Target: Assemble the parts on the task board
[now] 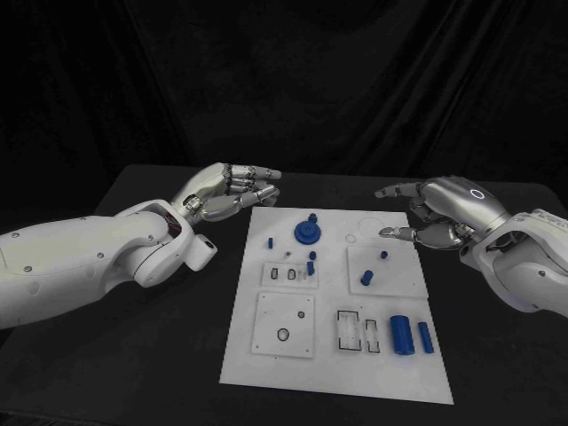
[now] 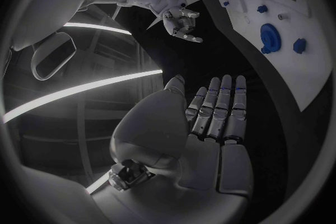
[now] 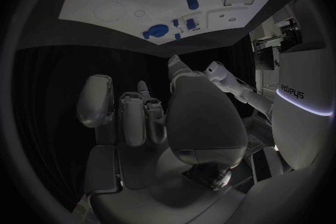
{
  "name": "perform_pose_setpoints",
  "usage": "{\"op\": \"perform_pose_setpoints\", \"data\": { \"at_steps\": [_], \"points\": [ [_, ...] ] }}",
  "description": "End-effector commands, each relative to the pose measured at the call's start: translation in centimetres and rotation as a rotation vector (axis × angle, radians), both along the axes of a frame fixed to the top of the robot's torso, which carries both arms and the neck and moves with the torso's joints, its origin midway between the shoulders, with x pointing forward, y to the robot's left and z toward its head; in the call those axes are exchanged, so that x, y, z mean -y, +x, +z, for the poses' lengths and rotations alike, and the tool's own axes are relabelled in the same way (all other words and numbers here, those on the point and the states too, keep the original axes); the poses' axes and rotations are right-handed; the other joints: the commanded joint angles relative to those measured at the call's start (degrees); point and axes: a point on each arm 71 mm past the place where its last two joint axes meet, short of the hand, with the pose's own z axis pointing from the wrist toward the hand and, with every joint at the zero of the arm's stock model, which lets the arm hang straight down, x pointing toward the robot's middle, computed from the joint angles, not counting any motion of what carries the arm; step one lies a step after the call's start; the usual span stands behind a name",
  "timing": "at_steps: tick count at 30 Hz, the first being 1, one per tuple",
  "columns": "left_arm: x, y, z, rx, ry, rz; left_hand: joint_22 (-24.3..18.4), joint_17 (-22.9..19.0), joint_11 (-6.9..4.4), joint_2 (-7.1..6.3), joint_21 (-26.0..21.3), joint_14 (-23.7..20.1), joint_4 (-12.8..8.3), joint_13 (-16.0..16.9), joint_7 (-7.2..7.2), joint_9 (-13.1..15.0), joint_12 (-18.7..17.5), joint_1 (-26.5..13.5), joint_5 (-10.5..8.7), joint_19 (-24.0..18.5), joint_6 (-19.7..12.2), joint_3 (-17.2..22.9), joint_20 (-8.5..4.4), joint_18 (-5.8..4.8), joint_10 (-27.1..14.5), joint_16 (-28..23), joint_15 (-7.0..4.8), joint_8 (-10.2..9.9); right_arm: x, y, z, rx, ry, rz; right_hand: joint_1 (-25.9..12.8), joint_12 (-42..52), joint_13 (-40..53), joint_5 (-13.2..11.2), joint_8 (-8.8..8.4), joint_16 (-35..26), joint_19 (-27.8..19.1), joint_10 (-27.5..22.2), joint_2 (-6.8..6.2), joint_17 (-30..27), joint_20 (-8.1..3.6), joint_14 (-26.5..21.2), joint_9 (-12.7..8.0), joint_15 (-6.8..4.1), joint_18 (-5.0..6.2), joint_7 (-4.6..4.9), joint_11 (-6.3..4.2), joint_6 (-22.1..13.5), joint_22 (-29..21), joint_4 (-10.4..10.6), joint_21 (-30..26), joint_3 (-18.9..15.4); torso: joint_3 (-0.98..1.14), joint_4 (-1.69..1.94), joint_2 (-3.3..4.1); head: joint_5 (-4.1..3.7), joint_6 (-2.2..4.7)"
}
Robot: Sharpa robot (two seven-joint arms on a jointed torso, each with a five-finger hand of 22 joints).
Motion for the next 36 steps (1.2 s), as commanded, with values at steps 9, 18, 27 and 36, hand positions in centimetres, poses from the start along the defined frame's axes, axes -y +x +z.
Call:
{"op": "perform_pose_setpoints", "data": {
  "at_steps": [9,18,27,36],
  "points": [
    [3.4,1.3,0.8,-0.330,0.516,-0.087,1.24,1.03,-0.89,1.71,3.50,-0.81,-0.17,7.59,-0.62,-0.16,2.81,-2.96,-4.83,9.19,-3.48,-2.18,-1.05,0.64,0.12,11.50,-1.30,-0.84,1.3,0.5,-1.5,-0.078,-0.056,-0.065,1.86,0.15,15.06,0.80,0.61,0.36,0.32,5.96,1.66,8.94,0.68,4.77,0.32,0.64,-0.77,0.27,0.51,4.97,8.94,-0.86,0.38,0.80,1.62,-1.30,-1.26,0.64,0.81],
    [4.8,2.0,-0.1,-0.526,0.800,-0.070,6.95,7.04,-2.52,0.62,11.96,0.38,-0.29,13.45,-0.16,1.20,17.44,-9.53,-5.36,14.08,1.48,-5.59,-2.94,0.71,-3.35,24.90,-3.32,0.17,1.8,0.2,-1.9,-0.076,-0.042,-0.088,2.44,0.15,15.06,1.92,0.65,0.41,0.37,5.96,2.19,8.97,0.72,4.78,0.32,0.66,-0.77,0.28,0.52,5.99,8.96,-1.21,0.40,0.88,2.74,-2.28,-1.88,1.34,-0.02],
    [7.2,2.8,-0.4,-0.567,0.905,-0.046,26.81,40.09,-7.79,1.60,37.89,19.62,-1.30,37.78,-0.64,12.27,50.16,-13.46,-8.45,16.25,10.83,-3.31,-7.47,1.25,7.39,57.86,-8.60,12.60,2.0,-0.5,-1.4,-0.017,-0.025,-0.087,2.34,0.15,15.06,2.19,0.67,0.37,0.41,5.96,2.24,8.93,0.72,4.78,0.32,0.66,-0.77,0.26,0.51,6.29,8.98,-1.16,0.46,0.77,3.89,-3.51,-2.46,2.18,-1.54],
    [8.1,3.6,-0.4,-0.511,0.956,0.041,54.33,75.29,-9.63,1.54,57.29,44.81,-1.86,67.46,-2.34,28.61,77.42,-15.28,-8.61,27.84,7.40,-0.98,-8.55,-2.16,37.76,69.07,-9.99,25.15,2.3,-0.8,-1.2,-0.001,-0.023,-0.094,2.35,0.15,15.06,2.32,0.66,0.41,0.43,5.96,2.30,8.96,0.72,4.78,0.32,0.65,-0.78,0.27,0.51,6.40,8.99,-1.17,0.51,0.77,4.61,-4.01,-2.66,3.02,-2.50]
  ]
}}
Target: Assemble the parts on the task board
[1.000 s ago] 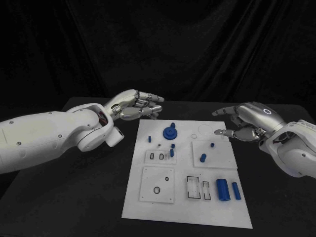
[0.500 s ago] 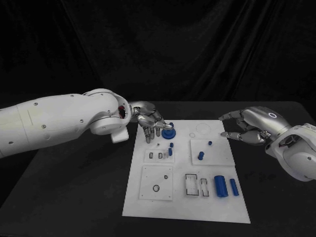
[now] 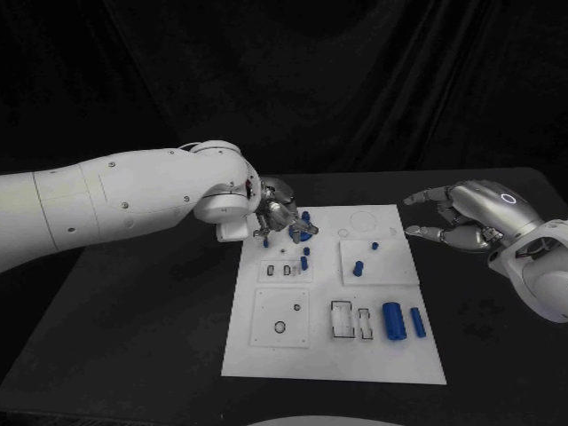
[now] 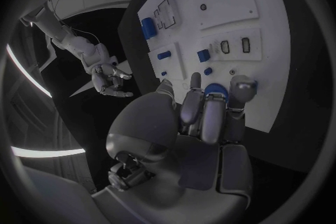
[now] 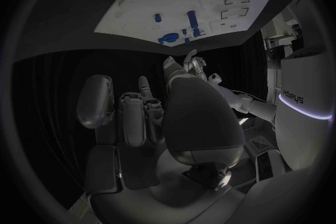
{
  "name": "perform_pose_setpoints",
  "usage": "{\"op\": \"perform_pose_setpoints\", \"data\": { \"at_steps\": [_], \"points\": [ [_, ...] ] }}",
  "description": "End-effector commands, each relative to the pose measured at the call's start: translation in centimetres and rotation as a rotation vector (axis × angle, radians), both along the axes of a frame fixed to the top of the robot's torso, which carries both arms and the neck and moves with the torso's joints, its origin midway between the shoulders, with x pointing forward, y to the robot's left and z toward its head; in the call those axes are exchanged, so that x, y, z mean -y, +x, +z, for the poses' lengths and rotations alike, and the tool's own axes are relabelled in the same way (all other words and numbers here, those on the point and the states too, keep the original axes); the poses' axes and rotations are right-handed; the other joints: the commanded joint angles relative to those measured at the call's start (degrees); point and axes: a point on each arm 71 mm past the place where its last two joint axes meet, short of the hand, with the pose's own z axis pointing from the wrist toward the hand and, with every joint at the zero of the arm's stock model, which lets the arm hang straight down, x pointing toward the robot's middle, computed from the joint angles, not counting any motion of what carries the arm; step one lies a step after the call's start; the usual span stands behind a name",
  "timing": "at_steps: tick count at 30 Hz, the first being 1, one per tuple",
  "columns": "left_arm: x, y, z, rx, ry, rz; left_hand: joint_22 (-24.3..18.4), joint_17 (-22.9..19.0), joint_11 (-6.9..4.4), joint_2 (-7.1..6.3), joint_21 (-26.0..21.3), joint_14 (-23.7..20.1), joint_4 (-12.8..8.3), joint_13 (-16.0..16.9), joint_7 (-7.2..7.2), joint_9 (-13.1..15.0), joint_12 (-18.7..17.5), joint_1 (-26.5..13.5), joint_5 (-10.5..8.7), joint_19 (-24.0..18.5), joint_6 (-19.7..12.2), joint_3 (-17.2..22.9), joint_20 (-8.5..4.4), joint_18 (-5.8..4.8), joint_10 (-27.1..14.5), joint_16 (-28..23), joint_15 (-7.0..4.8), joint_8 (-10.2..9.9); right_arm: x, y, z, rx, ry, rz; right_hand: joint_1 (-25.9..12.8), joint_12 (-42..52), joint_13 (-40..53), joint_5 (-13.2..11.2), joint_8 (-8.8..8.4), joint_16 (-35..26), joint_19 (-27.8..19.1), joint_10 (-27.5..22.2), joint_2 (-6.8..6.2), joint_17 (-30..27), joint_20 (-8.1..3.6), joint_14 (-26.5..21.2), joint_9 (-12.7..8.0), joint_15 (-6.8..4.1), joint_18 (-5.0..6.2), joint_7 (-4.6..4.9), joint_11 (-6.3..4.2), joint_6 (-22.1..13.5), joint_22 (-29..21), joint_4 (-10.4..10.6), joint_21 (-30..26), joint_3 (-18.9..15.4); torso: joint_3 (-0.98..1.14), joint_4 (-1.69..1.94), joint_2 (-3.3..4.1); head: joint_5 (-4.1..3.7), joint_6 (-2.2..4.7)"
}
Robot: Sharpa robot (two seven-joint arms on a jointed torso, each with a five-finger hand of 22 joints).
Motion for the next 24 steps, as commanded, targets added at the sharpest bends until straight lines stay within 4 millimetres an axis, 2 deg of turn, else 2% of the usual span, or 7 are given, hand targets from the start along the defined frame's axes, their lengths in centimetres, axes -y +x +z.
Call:
{"op": "perform_pose_setpoints", "data": {
  "at_steps": [1,2,5,10,13,20,24],
  "points": [
    [-0.1,0.3,-0.1,0.048,0.076,0.036,5.66,14.10,-0.41,0.13,3.43,8.41,-0.18,13.54,-0.25,5.05,7.53,-0.87,0.18,3.50,-1.73,0.98,-0.24,-1.21,10.80,1.77,-0.32,3.12,0.2,-0.2,0.2,0.034,0.008,-0.022,0.23,0.15,15.08,0.29,0.15,0.15,0.02,5.96,0.19,8.96,0.33,4.58,0.07,0.45,-0.79,0.03,0.52,0.45,9.01,-0.23,0.23,-0.17,0.47,-0.40,-0.13,0.27,-0.32],
    [0.0,0.3,-0.2,0.052,0.081,0.040,7.37,16.35,-0.56,0.11,4.42,10.17,-0.13,15.79,-0.43,5.95,9.13,-1.03,0.30,5.08,-1.67,1.11,-0.30,-1.56,13.84,1.90,-0.51,3.71,0.2,-0.2,0.2,0.035,0.009,-0.022,0.28,0.15,15.08,0.43,0.13,0.13,0.05,5.96,0.26,8.94,0.33,4.58,0.06,0.45,-0.80,0.04,0.52,0.52,9.03,-0.26,0.30,-0.17,0.57,-0.51,-0.12,0.33,-0.46],
    [0.3,0.2,-0.4,0.059,0.096,0.054,11.92,16.47,-1.13,-0.20,6.95,10.26,-0.12,16.09,-0.97,8.63,9.33,-1.48,0.33,9.43,-1.32,1.44,-0.75,-2.49,14.24,1.91,-1.00,5.39,0.3,-0.2,0.2,0.039,0.012,-0.025,0.28,0.15,15.08,0.43,0.13,0.13,0.05,5.96,0.26,8.94,0.33,4.58,0.06,0.45,-0.80,0.04,0.52,0.52,9.03,-0.26,0.30,-0.17,0.55,-0.45,-0.13,0.37,-0.72],
    [0.4,0.1,-1.1,0.042,0.136,0.072,13.82,16.47,-2.03,-0.84,7.83,10.26,0.09,16.09,-1.88,14.76,9.33,-2.63,-0.45,11.25,-1.49,1.57,-1.68,-2.82,14.24,1.91,-1.86,9.25,0.3,-0.1,0.3,0.048,0.016,-0.030,0.31,0.15,15.08,0.57,0.11,0.05,0.07,5.96,0.33,8.86,0.33,4.56,0.05,0.45,-0.80,0.05,0.53,0.58,9.03,-0.28,0.31,-0.16,0.56,-0.54,-0.21,0.33,-1.30],
    [0.5,0.0,-1.5,0.030,0.154,0.076,14.60,16.47,-2.20,-1.12,8.10,10.26,0.64,16.09,-2.04,16.87,9.33,-3.87,-1.68,12.02,-1.85,1.23,-1.91,-2.99,14.24,1.91,-2.11,10.08,0.4,-0.1,0.3,0.052,0.018,-0.031,0.34,0.15,15.08,0.74,0.09,0.02,0.07,5.96,0.40,8.83,0.32,4.56,0.05,0.45,-0.80,0.08,0.54,0.67,9.03,-0.31,0.30,-0.16,0.72,-0.52,-0.18,0.17,-1.28],
    [0.4,-0.2,-2.2,0.016,0.164,0.083,16.35,16.47,-2.44,-1.26,8.94,10.26,0.69,16.09,-2.27,18.49,9.33,-4.57,-2.18,13.78,-1.88,1.17,-2.16,-3.41,14.24,1.91,-2.36,10.45,0.7,0.0,0.2,0.058,0.020,-0.037,0.36,-0.23,14.62,0.88,0.07,-0.26,0.08,5.59,0.44,8.58,0.33,4.50,0.04,0.45,-0.80,0.11,0.55,0.73,9.03,-0.34,0.29,-0.17,0.86,-0.26,-0.10,-0.02,-0.50],
    [0.4,-0.4,-2.5,0.012,0.165,0.088,16.53,16.47,-2.48,-1.28,9.03,10.26,0.67,16.09,-2.31,18.78,9.33,-4.65,-2.16,13.96,-1.86,1.18,-2.21,-3.45,14.24,1.91,-2.41,10.54,0.8,0.0,0.1,0.058,0.020,-0.039,0.36,-0.23,14.62,0.88,0.07,-0.26,0.08,5.59,0.44,8.58,0.33,4.50,0.04,0.45,-0.80,0.11,0.55,0.73,9.03,-0.34,0.29,-0.17,0.90,-0.45,-0.16,0.11,-0.71]
  ]
}}
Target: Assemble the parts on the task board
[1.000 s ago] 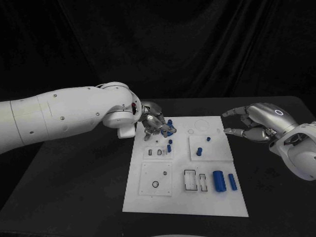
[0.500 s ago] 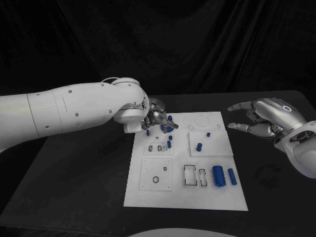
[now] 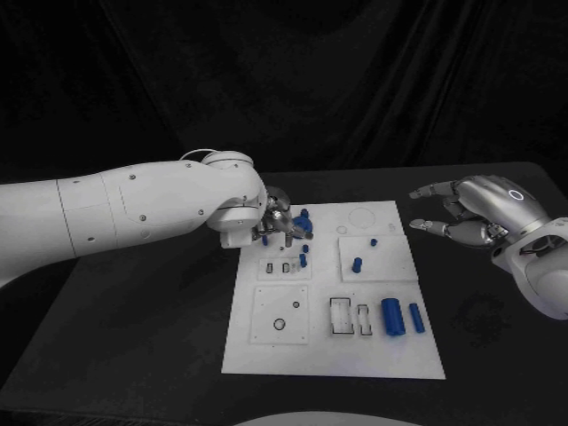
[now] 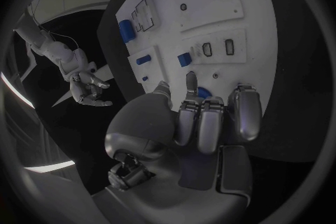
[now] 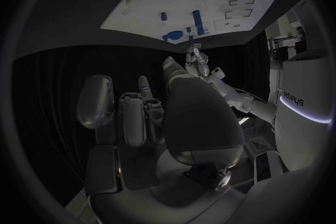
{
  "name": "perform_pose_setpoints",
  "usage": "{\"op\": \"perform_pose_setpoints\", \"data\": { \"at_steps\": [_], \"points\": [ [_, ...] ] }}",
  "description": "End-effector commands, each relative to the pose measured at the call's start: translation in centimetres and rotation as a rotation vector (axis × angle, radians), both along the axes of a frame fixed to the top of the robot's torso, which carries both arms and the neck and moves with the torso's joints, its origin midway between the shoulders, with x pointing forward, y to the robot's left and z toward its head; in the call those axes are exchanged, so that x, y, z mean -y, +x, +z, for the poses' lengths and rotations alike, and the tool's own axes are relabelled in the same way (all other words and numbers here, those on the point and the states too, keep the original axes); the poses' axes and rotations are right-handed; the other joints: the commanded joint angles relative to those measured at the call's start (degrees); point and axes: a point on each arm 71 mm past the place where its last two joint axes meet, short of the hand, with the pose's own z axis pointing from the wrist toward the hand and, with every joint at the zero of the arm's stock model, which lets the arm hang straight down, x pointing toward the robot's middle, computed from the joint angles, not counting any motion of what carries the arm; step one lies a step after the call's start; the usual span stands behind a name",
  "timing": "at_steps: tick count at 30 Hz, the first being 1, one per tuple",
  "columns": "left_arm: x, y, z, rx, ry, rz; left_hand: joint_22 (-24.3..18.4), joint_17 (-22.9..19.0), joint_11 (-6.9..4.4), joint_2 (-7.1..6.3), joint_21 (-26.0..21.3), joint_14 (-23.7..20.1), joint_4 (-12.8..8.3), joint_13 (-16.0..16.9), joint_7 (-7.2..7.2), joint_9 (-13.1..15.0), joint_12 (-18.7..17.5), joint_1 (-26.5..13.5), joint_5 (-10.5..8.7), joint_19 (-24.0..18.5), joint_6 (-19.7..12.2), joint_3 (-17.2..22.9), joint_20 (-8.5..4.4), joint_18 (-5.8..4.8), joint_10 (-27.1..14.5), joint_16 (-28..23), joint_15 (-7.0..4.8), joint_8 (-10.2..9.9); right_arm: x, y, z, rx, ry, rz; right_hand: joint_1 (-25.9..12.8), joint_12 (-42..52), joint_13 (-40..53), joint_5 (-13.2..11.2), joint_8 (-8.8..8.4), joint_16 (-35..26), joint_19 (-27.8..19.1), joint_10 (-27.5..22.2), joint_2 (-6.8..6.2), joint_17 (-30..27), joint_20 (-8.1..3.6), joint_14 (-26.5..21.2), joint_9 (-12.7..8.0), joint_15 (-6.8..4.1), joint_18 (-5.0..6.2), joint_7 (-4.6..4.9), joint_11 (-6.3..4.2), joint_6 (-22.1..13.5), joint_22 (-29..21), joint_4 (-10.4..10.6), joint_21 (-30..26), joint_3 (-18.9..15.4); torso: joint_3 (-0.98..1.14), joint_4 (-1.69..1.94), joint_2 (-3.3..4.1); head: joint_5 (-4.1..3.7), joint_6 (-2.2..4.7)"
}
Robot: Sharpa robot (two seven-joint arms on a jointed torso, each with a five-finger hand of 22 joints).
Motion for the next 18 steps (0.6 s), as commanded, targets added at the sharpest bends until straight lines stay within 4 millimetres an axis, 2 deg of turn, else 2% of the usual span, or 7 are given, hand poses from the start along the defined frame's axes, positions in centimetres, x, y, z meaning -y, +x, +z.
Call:
{"op": "perform_pose_setpoints", "data": {
  "at_steps": [1,6,12,18],
  "points": [
    [0.00,-0.11,-0.17,0.004,0.012,0.015,0.55,15.06,-0.31,0.00,0.30,6.06,0.31,15.06,-0.44,0.48,0.19,-0.75,-0.18,0.50,-0.17,0.13,-0.12,-0.78,5.97,0.15,-0.50,0.43,0.22,-0.02,0.07,0.023,0.013,-0.018,0.12,-0.31,14.52,0.29,0.07,-0.37,0.07,5.51,0.22,8.49,0.33,4.48,0.04,0.46,-0.79,0.13,0.56,0.37,8.98,-0.17,0.25,-0.01,0.07,-0.19,0.00,0.13,-0.15],
    [-0.09,-0.26,-0.42,-0.006,0.023,0.018,0.81,15.06,-0.49,-0.07,0.39,6.06,0.36,15.06,-0.62,1.96,0.19,-1.22,-0.29,0.77,-0.02,0.10,-0.28,-0.82,5.97,0.15,-0.67,1.06,0.28,-0.04,-0.04,0.021,0.012,-0.019,0.10,-0.31,14.53,0.34,0.08,-0.39,0.09,5.51,0.24,8.48,0.33,4.48,0.05,0.46,-0.80,0.16,0.57,0.46,8.99,-0.17,0.28,-0.04,0.02,-0.20,0.04,0.22,-0.61],
    [-0.13,-0.38,-0.60,-0.012,0.026,0.016,0.64,15.06,-0.54,-0.10,0.27,6.06,0.52,15.06,-0.68,2.54,0.19,-1.61,-0.55,0.60,-0.03,0.01,-0.35,-0.76,5.97,0.15,-0.73,1.22,0.36,-0.05,-0.16,0.019,0.012,-0.021,0.06,-0.58,14.19,0.40,0.09,-0.53,0.07,5.24,0.26,8.35,0.33,4.45,0.06,0.47,-0.78,0.20,0.60,0.60,8.96,-0.15,0.18,-0.08,0.09,-0.48,0.08,0.56,-1.02],
    [0.06,-0.57,-0.99,-0.021,0.022,0.007,0.23,15.06,-0.58,-0.07,0.03,6.06,0.64,15.06,-0.74,2.92,0.19,-1.90,-0.67,0.21,0.12,-0.04,-0.39,-0.64,5.97,0.15,-0.76,1.33,0.31,-0.03,-0.27,0.017,0.011,-0.021,-0.05,-0.92,13.78,0.45,0.11,-0.79,0.08,4.93,0.31,8.12,0.34,4.40,0.06,0.50,-0.78,0.26,0.63,0.81,8.96,-0.10,0.18,-0.16,0.09,-0.46,0.16,0.40,-1.29]
  ]
}}
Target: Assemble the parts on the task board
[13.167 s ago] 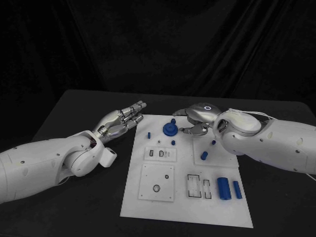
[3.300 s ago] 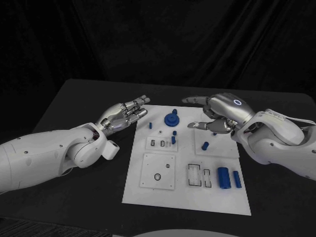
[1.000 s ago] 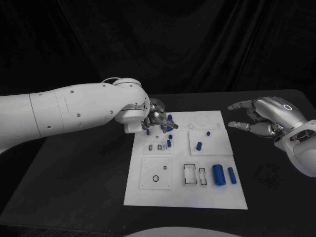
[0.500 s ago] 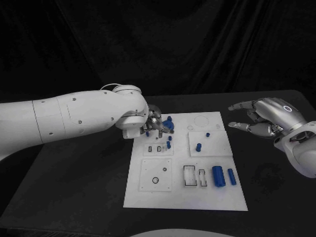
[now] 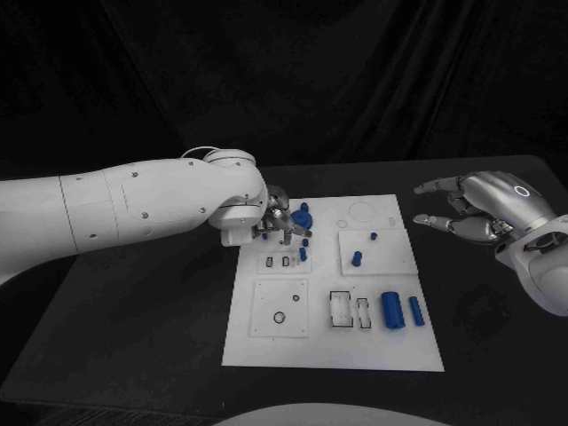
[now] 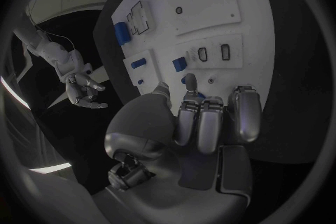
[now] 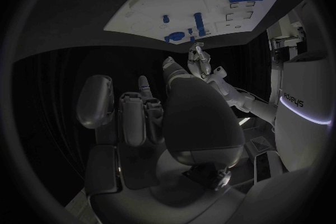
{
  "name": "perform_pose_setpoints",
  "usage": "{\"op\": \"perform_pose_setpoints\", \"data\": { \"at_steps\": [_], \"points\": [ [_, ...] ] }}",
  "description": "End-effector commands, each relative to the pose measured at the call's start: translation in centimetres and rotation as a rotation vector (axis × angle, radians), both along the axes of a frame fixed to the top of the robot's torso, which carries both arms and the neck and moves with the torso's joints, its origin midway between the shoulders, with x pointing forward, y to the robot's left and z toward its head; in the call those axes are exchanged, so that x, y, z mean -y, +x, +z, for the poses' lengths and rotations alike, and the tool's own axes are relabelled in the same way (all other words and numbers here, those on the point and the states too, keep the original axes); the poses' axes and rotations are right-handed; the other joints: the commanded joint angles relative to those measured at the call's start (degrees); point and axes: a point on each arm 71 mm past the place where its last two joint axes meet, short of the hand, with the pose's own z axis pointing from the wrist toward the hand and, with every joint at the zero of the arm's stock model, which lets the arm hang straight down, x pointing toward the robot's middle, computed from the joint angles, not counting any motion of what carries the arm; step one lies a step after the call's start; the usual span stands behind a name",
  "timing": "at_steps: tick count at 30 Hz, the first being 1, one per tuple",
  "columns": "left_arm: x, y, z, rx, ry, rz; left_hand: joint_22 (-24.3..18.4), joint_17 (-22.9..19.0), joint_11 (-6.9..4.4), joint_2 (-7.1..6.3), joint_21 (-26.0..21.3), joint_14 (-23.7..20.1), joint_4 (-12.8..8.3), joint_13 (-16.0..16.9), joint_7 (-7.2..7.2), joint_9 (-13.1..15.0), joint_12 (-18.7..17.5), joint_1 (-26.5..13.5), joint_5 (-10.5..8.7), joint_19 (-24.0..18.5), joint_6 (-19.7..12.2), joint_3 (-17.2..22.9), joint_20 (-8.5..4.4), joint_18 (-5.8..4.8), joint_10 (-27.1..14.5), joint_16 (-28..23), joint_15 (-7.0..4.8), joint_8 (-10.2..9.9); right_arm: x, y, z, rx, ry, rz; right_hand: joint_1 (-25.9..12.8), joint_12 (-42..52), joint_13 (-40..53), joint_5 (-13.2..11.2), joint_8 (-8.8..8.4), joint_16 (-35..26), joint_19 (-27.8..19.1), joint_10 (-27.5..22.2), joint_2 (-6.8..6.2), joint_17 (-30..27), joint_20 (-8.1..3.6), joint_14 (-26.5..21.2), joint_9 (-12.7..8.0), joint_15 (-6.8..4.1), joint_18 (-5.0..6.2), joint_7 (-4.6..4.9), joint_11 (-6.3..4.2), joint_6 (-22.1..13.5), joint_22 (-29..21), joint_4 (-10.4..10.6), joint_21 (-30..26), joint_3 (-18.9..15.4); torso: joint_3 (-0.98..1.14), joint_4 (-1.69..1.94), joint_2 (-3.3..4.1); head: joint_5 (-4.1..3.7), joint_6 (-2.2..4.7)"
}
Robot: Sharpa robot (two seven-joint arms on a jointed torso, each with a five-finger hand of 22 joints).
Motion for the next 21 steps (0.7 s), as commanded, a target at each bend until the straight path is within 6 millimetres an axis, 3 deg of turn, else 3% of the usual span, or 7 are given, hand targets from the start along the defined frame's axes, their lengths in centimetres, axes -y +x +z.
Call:
{"op": "perform_pose_setpoints", "data": {
  "at_steps": [1,13,21],
  "points": [
    [0.3,-0.2,-0.4,-0.009,-0.002,-0.011,0.16,15.07,-0.56,0.00,-0.04,6.05,0.34,15.06,-0.33,0.18,0.19,-0.64,-0.42,-0.17,0.13,-0.04,-0.09,-0.63,6.00,0.15,-0.36,0.35,0.1,0.0,0.0,0.015,0.008,-0.014,-0.05,-0.33,13.76,0.21,0.11,-0.36,0.08,5.12,0.31,8.10,0.34,4.39,0.07,0.50,-0.78,-0.15,0.42,0.40,8.97,-0.10,0.17,-0.16,0.02,-0.04,0.08,-0.11,-0.12],
    [0.4,-0.6,-1.8,-0.031,-0.013,-0.012,-0.78,15.07,-0.60,0.14,-0.68,6.05,0.21,15.06,-0.38,0.72,0.19,-0.74,-0.23,-1.15,0.00,0.13,-0.15,-0.37,6.00,0.15,-0.41,0.00,0.1,0.0,-0.2,0.010,0.007,-0.014,-0.12,-0.57,13.47,0.23,0.11,-0.51,0.09,4.89,0.35,7.98,0.35,4.36,0.07,0.51,-0.79,-0.13,0.45,0.49,8.97,-0.06,0.17,-0.20,0.08,-0.11,0.10,-0.41,-1.06],
    [0.6,-0.7,-2.4,-0.041,-0.018,-0.018,-0.30,15.07,-0.69,-0.16,-0.50,6.05,-0.05,15.06,-0.47,0.99,0.19,-0.63,-0.42,-0.68,0.29,0.10,-0.20,-0.49,6.00,0.15,-0.48,-0.07,0.1,-0.1,-0.5,0.006,0.006,-0.013,-0.14,-0.69,13.32,0.24,0.11,-0.51,0.06,4.78,0.37,7.97,0.35,4.36,0.07,0.52,-0.77,-0.12,0.45,0.53,8.95,-0.05,0.09,-0.22,0.10,-0.22,0.17,-0.36,-0.90]
  ]
}}
